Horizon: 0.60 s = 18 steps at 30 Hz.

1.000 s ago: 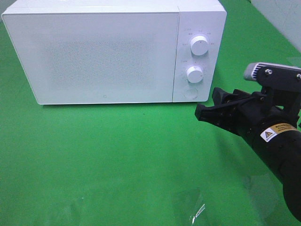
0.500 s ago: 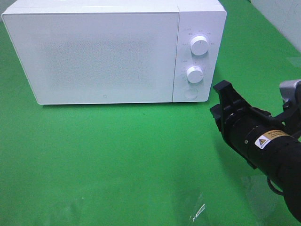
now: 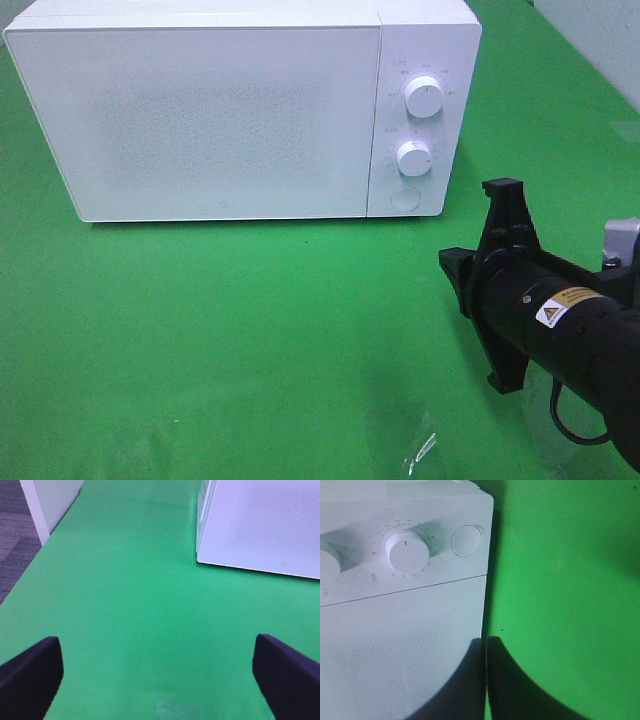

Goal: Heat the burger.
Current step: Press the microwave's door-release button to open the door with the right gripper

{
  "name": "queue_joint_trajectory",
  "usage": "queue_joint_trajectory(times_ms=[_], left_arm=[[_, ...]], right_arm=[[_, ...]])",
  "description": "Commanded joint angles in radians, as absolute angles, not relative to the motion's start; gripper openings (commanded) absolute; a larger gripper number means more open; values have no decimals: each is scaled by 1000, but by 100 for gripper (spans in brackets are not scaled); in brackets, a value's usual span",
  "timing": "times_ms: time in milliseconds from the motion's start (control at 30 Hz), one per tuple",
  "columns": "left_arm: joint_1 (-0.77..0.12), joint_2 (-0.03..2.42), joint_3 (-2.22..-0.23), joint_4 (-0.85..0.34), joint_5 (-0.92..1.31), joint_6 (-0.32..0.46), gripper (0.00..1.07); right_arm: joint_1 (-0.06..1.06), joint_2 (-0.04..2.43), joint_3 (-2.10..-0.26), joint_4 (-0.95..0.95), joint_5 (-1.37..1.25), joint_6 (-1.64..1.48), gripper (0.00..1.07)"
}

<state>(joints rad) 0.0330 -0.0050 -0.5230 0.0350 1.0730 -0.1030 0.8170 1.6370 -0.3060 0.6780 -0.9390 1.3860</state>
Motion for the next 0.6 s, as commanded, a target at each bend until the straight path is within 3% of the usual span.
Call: queue_joint_trajectory(times_ms=[33,367,600], left_arm=[[34,-22,-521,33,1071,-104,94],[34,-22,-521,33,1071,-104,94],[34,-22,-521,33,1071,-104,94]], right_arm=[[818,1648,-309,677,-931,1400,0],[812,1729,-378,677,-931,1412,0],[736,1784,-447,608,-927,1412,0]])
